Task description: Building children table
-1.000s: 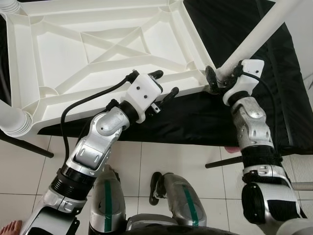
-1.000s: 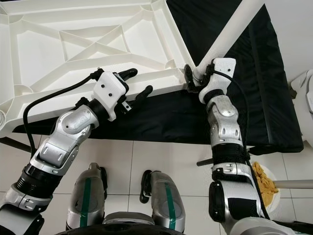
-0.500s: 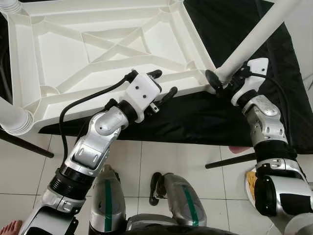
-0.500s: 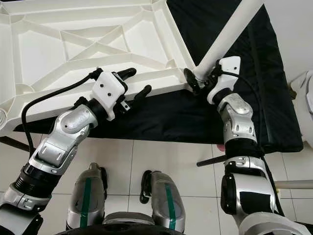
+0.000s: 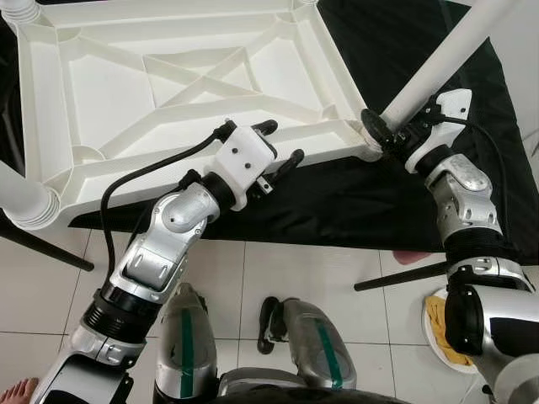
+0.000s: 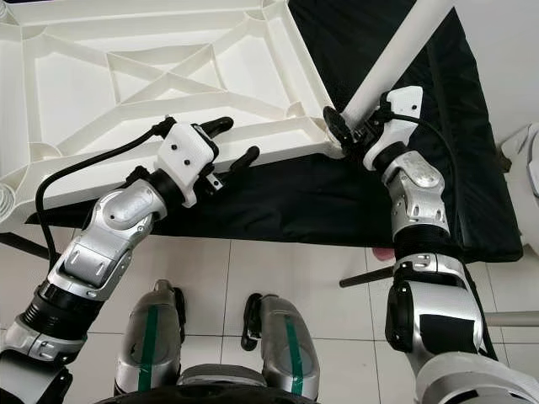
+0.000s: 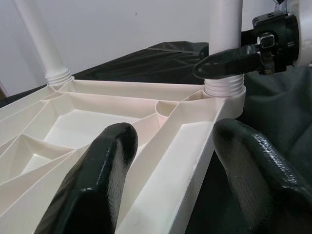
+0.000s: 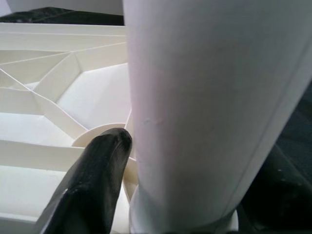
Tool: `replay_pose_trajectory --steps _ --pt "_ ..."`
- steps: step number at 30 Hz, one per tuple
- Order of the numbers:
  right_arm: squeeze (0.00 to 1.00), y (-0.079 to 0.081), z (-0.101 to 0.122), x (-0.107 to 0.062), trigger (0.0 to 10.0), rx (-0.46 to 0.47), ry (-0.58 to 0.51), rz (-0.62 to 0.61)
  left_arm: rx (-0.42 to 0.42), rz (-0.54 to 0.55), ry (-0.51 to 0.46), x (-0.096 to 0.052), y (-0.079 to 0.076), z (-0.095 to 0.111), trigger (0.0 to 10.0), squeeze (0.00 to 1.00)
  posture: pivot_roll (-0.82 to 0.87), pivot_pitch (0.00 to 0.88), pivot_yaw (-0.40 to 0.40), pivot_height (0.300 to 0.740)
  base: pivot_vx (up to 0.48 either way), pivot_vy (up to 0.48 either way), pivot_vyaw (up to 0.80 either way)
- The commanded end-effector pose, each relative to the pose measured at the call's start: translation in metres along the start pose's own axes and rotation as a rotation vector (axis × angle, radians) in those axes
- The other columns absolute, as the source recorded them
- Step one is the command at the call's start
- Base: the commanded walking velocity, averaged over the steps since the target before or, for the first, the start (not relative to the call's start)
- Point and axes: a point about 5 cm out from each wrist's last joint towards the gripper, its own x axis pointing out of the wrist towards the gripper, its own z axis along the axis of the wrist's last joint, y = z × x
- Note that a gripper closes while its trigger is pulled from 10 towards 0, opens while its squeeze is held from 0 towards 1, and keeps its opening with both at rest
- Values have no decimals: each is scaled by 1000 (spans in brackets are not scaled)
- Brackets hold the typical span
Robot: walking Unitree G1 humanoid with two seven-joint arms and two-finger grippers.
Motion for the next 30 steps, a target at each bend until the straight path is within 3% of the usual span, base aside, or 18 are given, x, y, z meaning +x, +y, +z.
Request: replay_pose_trajectory --steps 1,12,30 --pt "0 -2 -2 -2 0 18 -7 -7 11 -56 -6 1 -3 2 10000 0 118 43 -95 740 0 0 0" --pt "0 -1 -9 -7 0 33 -12 12 10 -51 -4 0 -1 2 10000 0 113 58 -94 740 0 0 0" --pt "0 1 -16 -6 0 91 -39 -147 2 -52 -2 0 -4 2 10000 0 113 72 -104 740 0 0 0"
